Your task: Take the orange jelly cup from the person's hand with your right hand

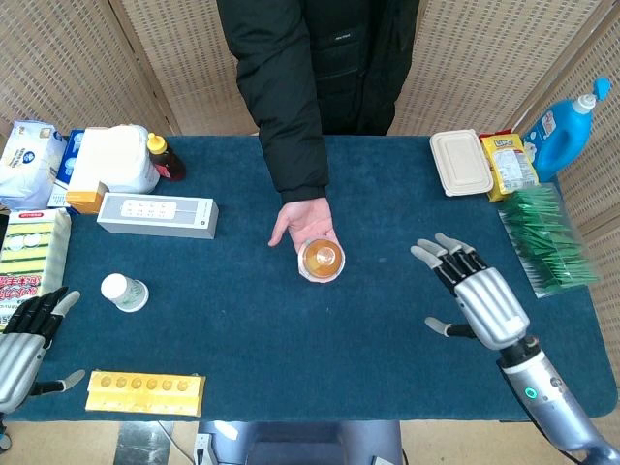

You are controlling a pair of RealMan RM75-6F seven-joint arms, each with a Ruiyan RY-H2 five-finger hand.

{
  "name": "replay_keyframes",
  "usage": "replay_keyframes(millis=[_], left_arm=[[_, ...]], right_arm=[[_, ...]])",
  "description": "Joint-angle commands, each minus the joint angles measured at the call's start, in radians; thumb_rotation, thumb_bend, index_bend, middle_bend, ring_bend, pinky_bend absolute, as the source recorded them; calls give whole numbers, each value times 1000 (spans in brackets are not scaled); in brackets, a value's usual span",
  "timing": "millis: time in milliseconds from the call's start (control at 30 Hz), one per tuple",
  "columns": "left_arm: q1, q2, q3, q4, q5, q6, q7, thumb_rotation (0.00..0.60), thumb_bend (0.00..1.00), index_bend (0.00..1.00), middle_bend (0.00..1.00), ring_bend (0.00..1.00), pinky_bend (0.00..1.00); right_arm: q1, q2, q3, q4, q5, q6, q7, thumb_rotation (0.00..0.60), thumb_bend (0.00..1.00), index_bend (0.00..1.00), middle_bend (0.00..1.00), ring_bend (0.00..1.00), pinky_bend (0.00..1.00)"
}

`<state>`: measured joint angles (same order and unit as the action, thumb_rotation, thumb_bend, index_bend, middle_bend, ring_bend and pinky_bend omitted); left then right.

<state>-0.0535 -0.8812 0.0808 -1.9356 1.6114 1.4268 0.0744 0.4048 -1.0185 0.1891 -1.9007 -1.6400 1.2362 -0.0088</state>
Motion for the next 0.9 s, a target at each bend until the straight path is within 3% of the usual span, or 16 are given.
replay_keyframes(millis=[33, 400, 733, 833, 900], left_arm=[[-1, 6, -1, 3, -1, 0, -14, 600, 84, 0, 0, 0, 39], [-16, 27, -8, 10, -16, -20, -64, 600, 84, 0, 0, 0, 39], [-22, 45, -13, 16, -24, -26, -112, 600, 84, 0, 0, 0, 39], [-27, 47, -16, 17, -32, -34, -118, 600, 84, 0, 0, 0, 39], [-31, 48, -18, 16, -39, -40, -119, 600, 84, 0, 0, 0, 39]], right_arm=[[137, -48, 80, -59, 139, -155, -85, 600, 92, 123, 134, 87, 142], [334, -210, 150, -60, 417, -282, -299, 600, 105, 155, 167, 102, 174], [413, -320, 143, 69, 563, -308, -318, 600, 131, 190, 203, 139, 241], [414, -344, 137, 102, 558, -287, -303, 600, 159, 228, 252, 195, 321], [412, -364, 134, 124, 535, -259, -293, 600, 186, 297, 318, 266, 425]])
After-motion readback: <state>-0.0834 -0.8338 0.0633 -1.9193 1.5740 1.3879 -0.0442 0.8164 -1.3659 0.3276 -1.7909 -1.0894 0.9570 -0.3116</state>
